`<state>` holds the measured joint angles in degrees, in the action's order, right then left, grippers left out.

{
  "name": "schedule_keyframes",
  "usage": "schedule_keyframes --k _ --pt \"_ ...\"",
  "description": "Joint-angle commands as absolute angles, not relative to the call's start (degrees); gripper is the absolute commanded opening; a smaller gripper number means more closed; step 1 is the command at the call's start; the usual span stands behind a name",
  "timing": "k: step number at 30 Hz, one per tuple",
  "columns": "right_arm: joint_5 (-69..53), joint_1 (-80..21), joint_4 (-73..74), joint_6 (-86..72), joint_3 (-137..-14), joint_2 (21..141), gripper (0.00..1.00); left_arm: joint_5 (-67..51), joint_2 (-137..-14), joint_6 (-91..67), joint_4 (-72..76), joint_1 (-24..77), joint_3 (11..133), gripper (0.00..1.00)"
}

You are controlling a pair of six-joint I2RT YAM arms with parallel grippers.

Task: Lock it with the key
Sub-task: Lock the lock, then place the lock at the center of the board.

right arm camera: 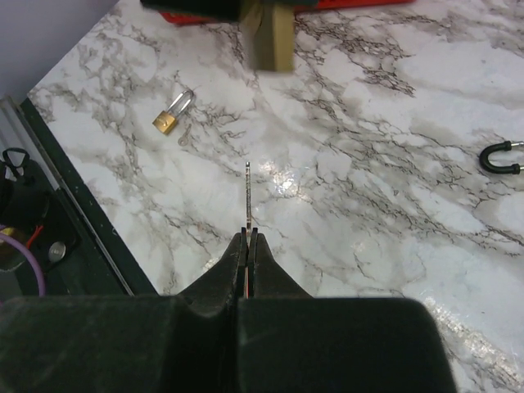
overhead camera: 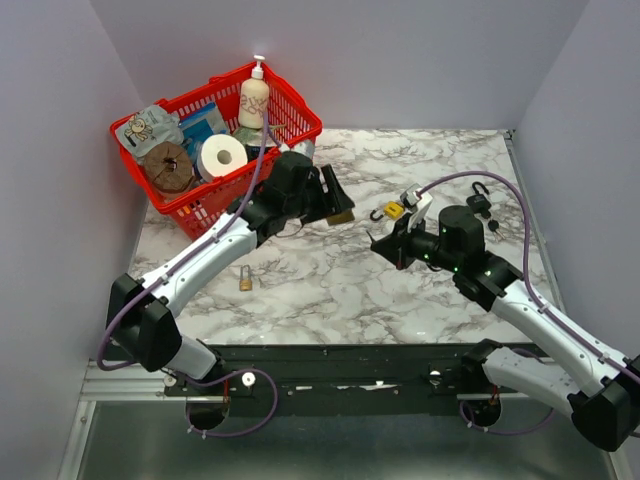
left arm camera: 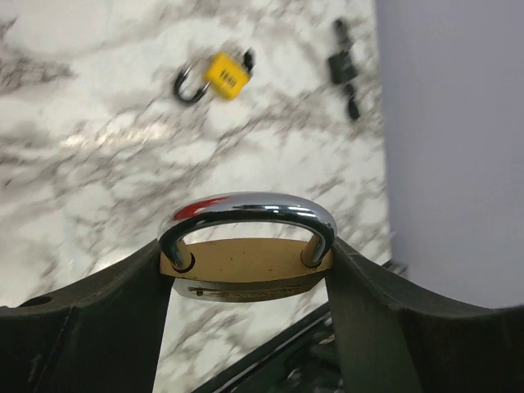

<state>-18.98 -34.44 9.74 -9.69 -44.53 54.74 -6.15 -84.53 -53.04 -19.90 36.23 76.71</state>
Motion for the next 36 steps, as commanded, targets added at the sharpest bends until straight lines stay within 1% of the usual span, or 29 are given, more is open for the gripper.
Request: schedule_keyframes --k 1,3,6,13,22,26,29,30,32,33,35,36 --pt "-16.17 -34.45 10.63 -12.13 -42.89 53.17 0.01 -2.47 -80.25 -42.55 -29.43 38.93 69.45 0.0" --pt "-15.73 -34.37 10.46 -12.83 -42.72 53.35 0.01 -1.14 -79.19 -40.7 -31.2 39.11 65.42 0.0" --pt "-16.26 -34.28 10.55 -13.36 -42.28 53.79 0.01 -0.35 -79.89 -39.9 -34.1 39.11 62.5 0.0" --pt "-17.22 -34.28 9.58 -13.62 -42.71 56.6 0.01 4.13 -84.19 -38.41 -37.53 38.15 58.27 0.0" --pt "-18.37 -34.28 8.26 -13.97 -42.19 57.83 0.01 3.52 -93.77 -36.21 -39.73 32.97 61.61 0.0" --pt "-18.81 -34.28 7.39 -14.85 -41.75 58.27 0.01 2.38 -97.9 -36.12 -39.99 32.26 62.93 0.05" --pt "-19.07 -34.28 7.03 -15.38 -41.57 58.36 0.01 1.41 -99.66 -36.3 -39.99 31.91 63.37 0.15" --pt "-19.07 -34.28 6.94 -15.47 -41.4 58.36 0.01 1.06 -100.02 -36.56 -40.08 31.73 63.28 0.21" --pt "-18.99 -34.28 6.86 -15.64 -41.22 58.36 0.01 0.97 -100.81 -36.83 -40.08 31.38 63.19 0.27" --pt "-18.98 -34.28 6.77 -15.73 -41.22 58.45 0.01 0.88 -101.07 -36.91 -40.08 31.2 63.02 0.36" --pt "-18.98 -34.28 6.68 -15.82 -41.13 58.53 0.01 0.97 -101.6 -37.18 -40.25 31.11 63.02 0.45" --pt "-19.07 -34.28 6.59 -15.82 -41.13 58.54 0.01 0.88 -101.78 -37.18 -40.25 31.03 63.1 0.55"
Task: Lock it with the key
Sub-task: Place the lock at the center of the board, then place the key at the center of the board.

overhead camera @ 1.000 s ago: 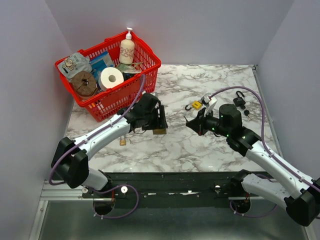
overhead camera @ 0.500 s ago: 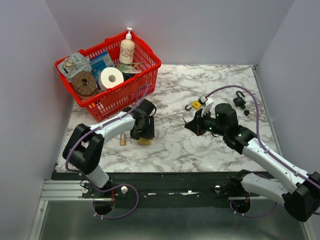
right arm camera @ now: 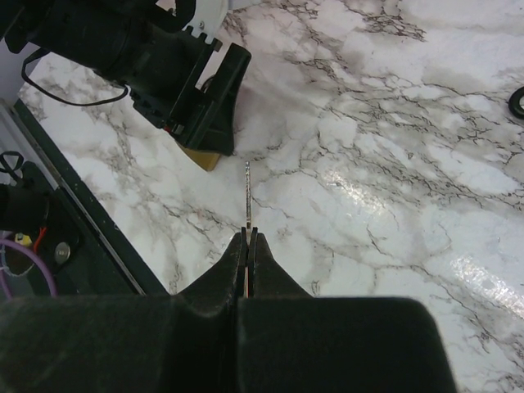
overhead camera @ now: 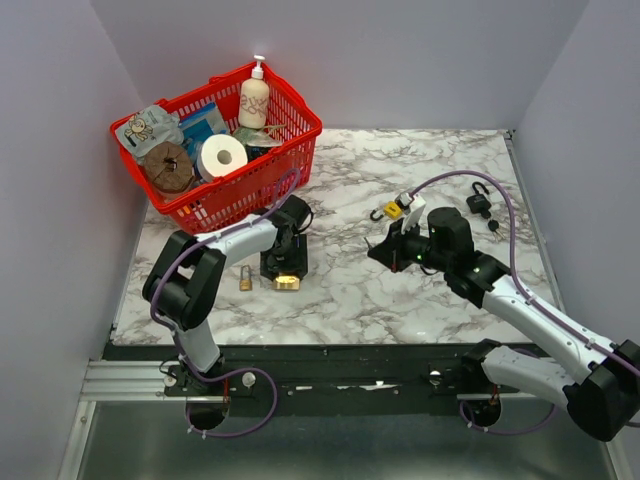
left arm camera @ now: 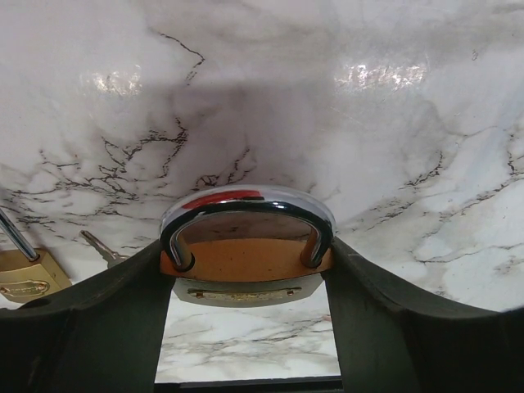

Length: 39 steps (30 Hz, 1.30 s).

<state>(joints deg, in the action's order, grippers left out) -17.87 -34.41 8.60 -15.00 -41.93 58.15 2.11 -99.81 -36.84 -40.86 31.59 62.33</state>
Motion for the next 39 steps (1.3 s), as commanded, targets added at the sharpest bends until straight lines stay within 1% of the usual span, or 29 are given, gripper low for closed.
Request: schedule_keyframes --k 1,2,3,4,5,6,11,13,16,17,19,20,22,23,27,30,31,32,35,39 --pt "-19.07 -34.28 6.59 -15.91 -41.22 58.54 0.01 1.14 -101.86 -37.26 -40.25 31.03 63.19 0.61" --pt "-18.99 -34.28 6.59 -16.08 -41.22 58.62 0.01 1.14 -101.87 -37.27 -40.51 31.11 63.37 0.67" --pt "-19.07 -34.28 6.59 -16.08 -41.22 58.88 0.01 1.06 -101.87 -37.18 -40.6 31.03 63.63 0.76" --pt "-19.16 -34.28 6.59 -16.17 -41.31 58.89 0.01 1.14 -101.87 -37.18 -40.78 31.11 63.72 0.82" --pt "-19.25 -34.28 6.59 -16.26 -41.31 58.97 0.01 1.23 -101.52 -37.09 -40.96 31.11 63.89 0.86" --pt "-19.25 -34.28 6.5 -16.43 -41.31 59.32 0.01 1.32 -101.34 -37.09 -40.96 31.03 64.07 0.99" --pt "-19.07 -34.28 6.59 -17.75 -41.66 60.29 0.01 1.06 -98.98 -36.91 -40.7 31.03 64.07 0.99" --pt "-19.16 -34.36 6.59 -18.45 -41.66 61.16 0.01 -1.48 -96.95 -36.21 -40.08 31.37 64.51 0.99" --pt "-19.94 -34.19 6.59 -20.21 -41.75 63.54 0.01 -4.48 -89.93 -35.68 -38.06 32.69 64.43 0.99" --pt "-20.39 -34.19 6.59 -20.65 -41.92 66.16 0.01 -4.74 -85.3 -35.68 -36.75 33.13 63.99 0.99" --pt "-22.14 -34.19 6.59 -23.11 -43.06 69.07 0.01 -6.15 -80.71 -35.25 -35.69 33.4 62.76 0.99" --pt "-22.84 -34.19 6.16 -23.64 -43.33 70.74 0.01 -6.15 -76.51 -35.07 -35.34 33.49 62.14 0.99" --pt "-25.21 -34.19 3.18 -26.88 -42.29 74.52 0.01 -6.93 -72.62 -34.98 -34.9 33.31 60.05 0.99" --pt "-25.75 -34.28 -1.01 -28.2 -41.84 75.66 0.01 -6.51 -69.12 -34.37 -34.63 33.31 59.42 0.99" --pt "-26.19 -35.15 -2.99 -31.99 -44.02 81.99 0.01 -4.75 -61.45 -34.37 -32.79 33.05 55.82 0.99" --pt "-27.42 -36.29 -0.98 -33.65 -49.73 89.27 0.01 -4.92 -58.8 -32.35 -31.91 31.3 55.9 0.99" --pt "-27.68 -36.73 -0.18 -34.62 -51.49 94.26 0.01 -5.62 -58.62 -32.0 -31.47 30.25 56.16 0.99" --pt "-27.69 -37.17 2.0 -35.93 -52.9 96.13 0.01 -6.06 -58.97 -31.47 -31.38 28.06 56.77 0.99" --pt "-25.58 -39.63 0.53 -38.58 -54.14 99.83 0.01 -5.63 -59.94 -30.41 -31.03 25.85 59.32 0.99" --pt "-26.89 -41.48 -1.49 -41.83 -55.89 104.32 0.01 -5.71 -59.5 -31.02 -29.62 24.61 59.94 0.99"
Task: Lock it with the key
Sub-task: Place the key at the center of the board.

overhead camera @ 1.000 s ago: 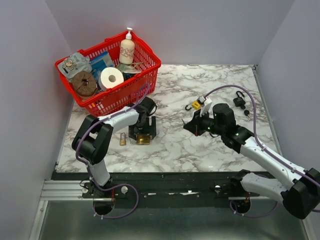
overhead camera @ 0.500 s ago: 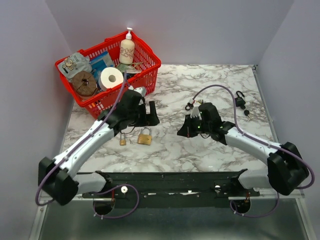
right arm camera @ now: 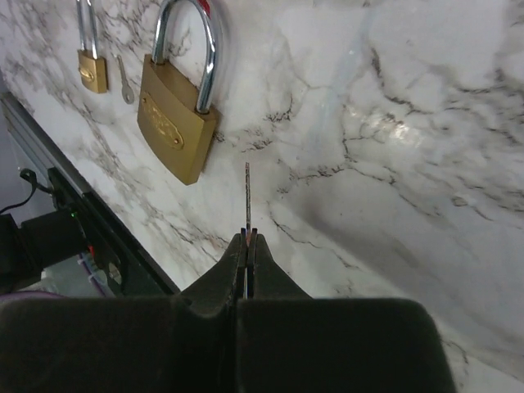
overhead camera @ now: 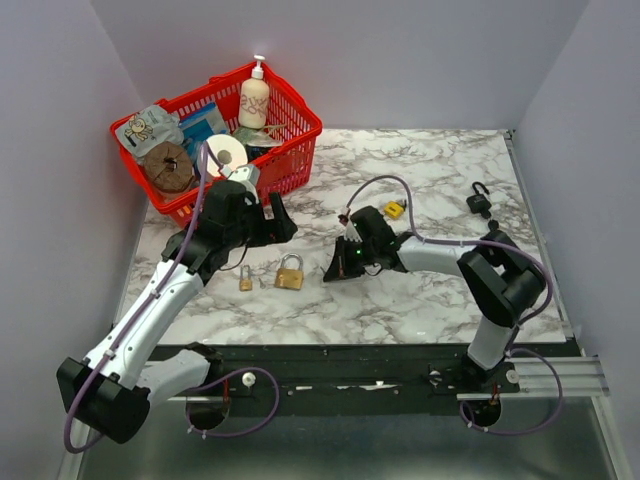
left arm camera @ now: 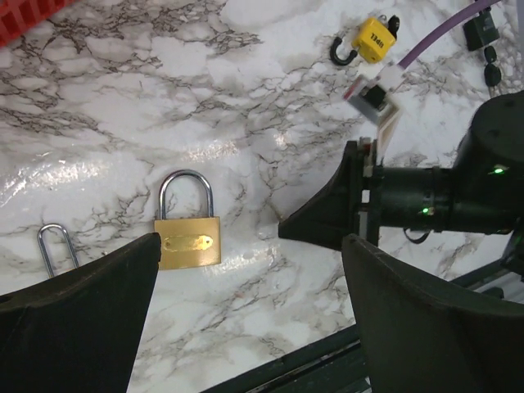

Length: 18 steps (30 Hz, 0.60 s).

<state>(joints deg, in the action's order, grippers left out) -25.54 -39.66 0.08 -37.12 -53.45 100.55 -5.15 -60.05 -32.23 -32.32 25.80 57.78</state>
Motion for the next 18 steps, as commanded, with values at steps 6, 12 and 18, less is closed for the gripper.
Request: schedule_keyframes --k 6,12,18 --pt "-26.37 -42.98 -1.06 -44.9 -58.44 109.06 0.01 -4.92 -58.98 -31.46 -29.97 22.68 59.68 0.99" --pt "-26.28 -43.15 1.76 -46.75 -60.2 111.8 0.18 -4.75 -58.36 -31.64 -30.59 21.62 59.33 0.99" --pt "-27.07 -43.77 3.34 -46.93 -61.0 110.66 0.39 -4.83 -58.27 -31.9 -30.23 21.27 58.89 0.99"
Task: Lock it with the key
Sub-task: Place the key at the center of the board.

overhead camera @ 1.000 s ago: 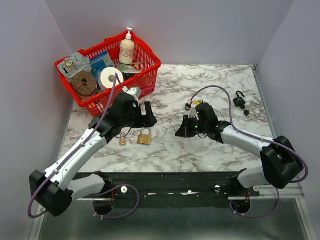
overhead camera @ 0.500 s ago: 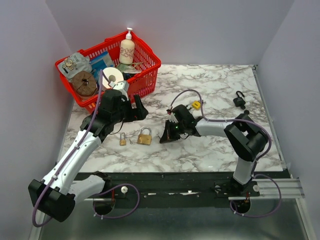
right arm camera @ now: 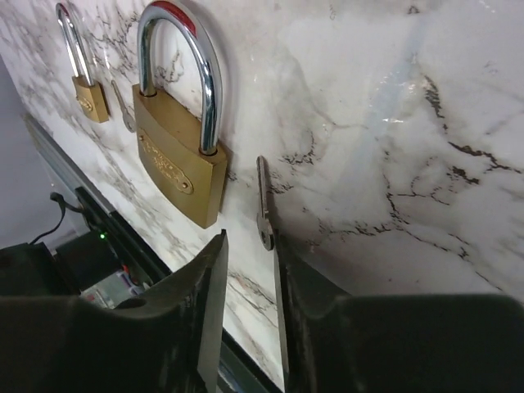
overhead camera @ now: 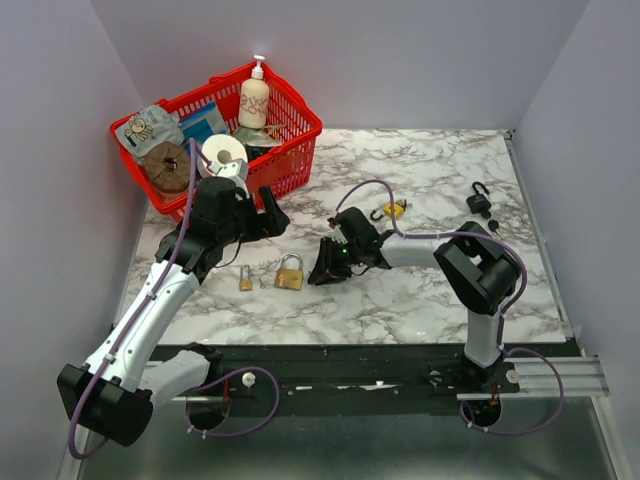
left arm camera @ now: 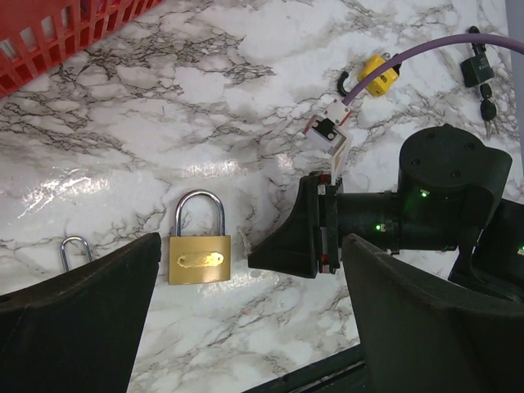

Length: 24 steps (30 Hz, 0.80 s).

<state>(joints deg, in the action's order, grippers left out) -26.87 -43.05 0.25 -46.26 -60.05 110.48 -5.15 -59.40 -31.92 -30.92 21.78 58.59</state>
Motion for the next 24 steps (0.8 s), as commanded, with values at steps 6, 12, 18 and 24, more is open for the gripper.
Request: schedule_keyframes --k 6,12,18,24 --pt "-24.44 -43.25 9.75 -42.65 -61.52 104.26 0.56 -5.01 -58.18 -31.2 -30.15 21.09 59.94 0.99" --pt "-22.33 -37.2 16.61 -30.45 -63.63 97.39 0.71 -6.15 -58.71 -29.36 -29.36 20.92 62.22 0.99" --pt "-20.47 -26.84 23.11 -9.2 -67.58 92.82 0.89 -8.95 -61.17 -27.16 -28.3 20.74 65.56 0.99" --pt "-23.82 -19.88 37.59 22.94 -81.36 99.03 0.96 -17.65 -63.28 -21.63 -26.55 20.74 67.32 0.99"
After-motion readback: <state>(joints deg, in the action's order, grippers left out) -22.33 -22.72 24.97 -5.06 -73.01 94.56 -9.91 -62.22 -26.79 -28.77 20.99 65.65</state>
